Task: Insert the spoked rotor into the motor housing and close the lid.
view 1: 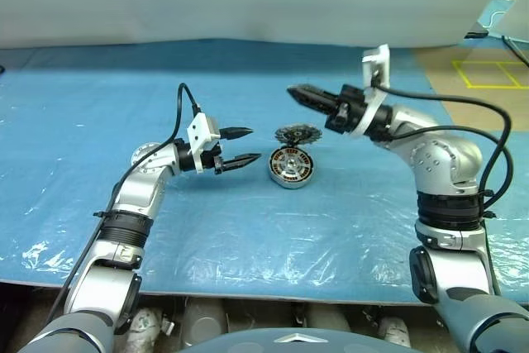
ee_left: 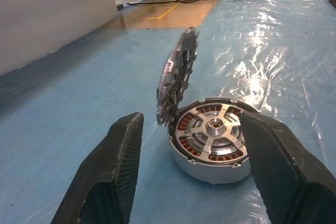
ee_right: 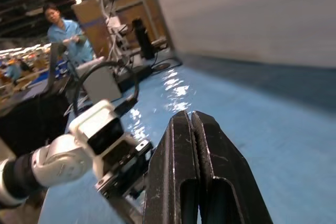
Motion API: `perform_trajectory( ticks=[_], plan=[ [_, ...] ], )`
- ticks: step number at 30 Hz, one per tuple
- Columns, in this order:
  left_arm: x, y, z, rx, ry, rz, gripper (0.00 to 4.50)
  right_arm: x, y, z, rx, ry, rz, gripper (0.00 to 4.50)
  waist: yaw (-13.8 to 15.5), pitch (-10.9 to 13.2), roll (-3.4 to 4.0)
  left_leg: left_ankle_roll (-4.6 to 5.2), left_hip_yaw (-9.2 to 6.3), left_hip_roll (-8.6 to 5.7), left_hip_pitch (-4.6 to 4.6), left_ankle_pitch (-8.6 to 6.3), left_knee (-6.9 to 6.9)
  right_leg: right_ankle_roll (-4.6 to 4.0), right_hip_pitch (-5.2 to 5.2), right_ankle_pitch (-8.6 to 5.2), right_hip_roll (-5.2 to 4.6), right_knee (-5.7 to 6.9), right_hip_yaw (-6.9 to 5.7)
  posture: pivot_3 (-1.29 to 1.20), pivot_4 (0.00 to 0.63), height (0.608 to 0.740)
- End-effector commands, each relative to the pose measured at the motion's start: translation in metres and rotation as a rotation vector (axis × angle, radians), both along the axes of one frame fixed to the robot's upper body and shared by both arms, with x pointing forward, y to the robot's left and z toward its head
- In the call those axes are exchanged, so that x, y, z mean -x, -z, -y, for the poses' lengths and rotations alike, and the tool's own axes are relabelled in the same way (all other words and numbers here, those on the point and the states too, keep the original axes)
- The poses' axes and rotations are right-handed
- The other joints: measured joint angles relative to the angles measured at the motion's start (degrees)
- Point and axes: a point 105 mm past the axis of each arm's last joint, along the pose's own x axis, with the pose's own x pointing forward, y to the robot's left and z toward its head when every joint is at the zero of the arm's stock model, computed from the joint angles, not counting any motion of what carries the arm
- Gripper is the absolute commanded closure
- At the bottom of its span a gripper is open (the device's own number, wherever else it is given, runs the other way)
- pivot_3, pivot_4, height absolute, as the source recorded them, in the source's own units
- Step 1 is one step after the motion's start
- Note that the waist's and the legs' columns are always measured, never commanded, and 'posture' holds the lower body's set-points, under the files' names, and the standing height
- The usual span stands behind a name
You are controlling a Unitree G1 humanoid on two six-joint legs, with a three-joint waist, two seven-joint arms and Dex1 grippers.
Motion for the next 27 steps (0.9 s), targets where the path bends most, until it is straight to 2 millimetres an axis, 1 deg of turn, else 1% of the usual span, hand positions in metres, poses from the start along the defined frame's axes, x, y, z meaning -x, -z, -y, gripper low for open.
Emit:
perform_trajectory(
  ticks=[1, 2, 4, 8, 10, 17, 21, 24, 27],
  plan=[
    [0.002, -0.007, 0.004, 0.010, 0.020, 0.028, 1.47, -0.030, 0.023, 0.017, 0.200, 0.193, 0.040, 4.46, 0.0, 0.0, 0.00, 0.00, 0.00, -0.01, 0.00, 0.00, 0.00, 0.00, 0.00, 0.00, 0.00, -0.02, 0.00, 0.00, 0.150, 0.740],
    [0.002, -0.007, 0.005, 0.011, 0.022, 0.028, 1.47, -0.041, 0.034, 0.024, 0.267, 0.251, 0.045, 4.46, -0.1, 0.0, 0.00, 0.00, 0.01, -0.02, -0.01, 0.00, 0.00, 0.01, 0.00, 0.00, -0.01, -0.02, 0.00, 0.00, 0.150, 0.740],
    [0.002, -0.007, 0.007, 0.014, 0.025, 0.029, 1.47, -0.053, 0.046, 0.033, 0.314, 0.305, 0.041, 4.46, -0.2, 0.0, 0.00, -0.01, 0.01, -0.01, -0.02, 0.00, 0.00, 0.01, 0.00, 0.00, 0.00, -0.01, -0.01, 0.00, 0.150, 0.740],
    [0.001, -0.006, 0.006, 0.012, 0.019, 0.029, 1.47, -0.059, 0.049, 0.042, 0.279, 0.315, 0.018, 4.46, -0.2, 0.0, 0.01, -0.01, 0.01, -0.03, -0.11, 0.00, 0.00, 0.02, -0.06, 0.01, 0.00, -0.02, 0.00, 0.00, 0.150, 0.740],
    [0.002, -0.005, 0.006, 0.010, 0.017, 0.028, 1.47, -0.055, 0.053, 0.041, 0.291, 0.289, 0.017, 4.46, -0.3, 0.0, 0.01, 0.00, 0.01, -0.01, -0.13, 0.00, -0.01, 0.20, -0.06, 0.12, 0.01, -0.03, -0.01, 0.00, 0.150, 0.740],
    [0.006, 0.002, 0.005, -0.011, 0.021, 0.013, 1.47, -0.030, 0.056, 0.019, 0.304, 0.124, 0.031, 4.46, -0.2, 0.0, 0.01, 0.01, 0.00, 0.03, -0.10, 0.00, 0.01, 0.09, -0.06, 0.05, 0.04, 0.00, -0.01, 0.00, 0.150, 0.740],
    [0.007, 0.002, 0.005, -0.008, 0.025, 0.007, 1.47, -0.014, 0.068, 0.005, 0.361, 0.034, 0.040, 4.46, -0.1, 0.0, 0.01, 0.01, 0.00, 0.04, -0.08, 0.00, 0.02, 0.00, -0.06, 0.00, 0.04, 0.01, -0.01, 0.00, 0.150, 0.740],
    [0.005, 0.001, 0.003, -0.010, 0.022, 0.005, 1.47, -0.004, 0.078, 0.001, 0.428, -0.017, 0.056, 4.46, -0.1, 0.0, 0.01, 0.01, 0.00, 0.04, -0.09, 0.00, 0.01, 0.00, -0.05, 0.00, 0.04, 0.00, -0.01, 0.00, 0.150, 0.740],
    [0.005, 0.002, 0.002, -0.015, 0.019, 0.004, 1.47, 0.004, 0.085, -0.001, 0.456, -0.049, 0.051, 4.46, -0.1, 0.0, 0.00, 0.01, 0.00, 0.03, -0.08, 0.00, 0.01, 0.00, -0.05, 0.00, 0.03, -0.01, -0.01, 0.00, 0.150, 0.740]
  ],
)
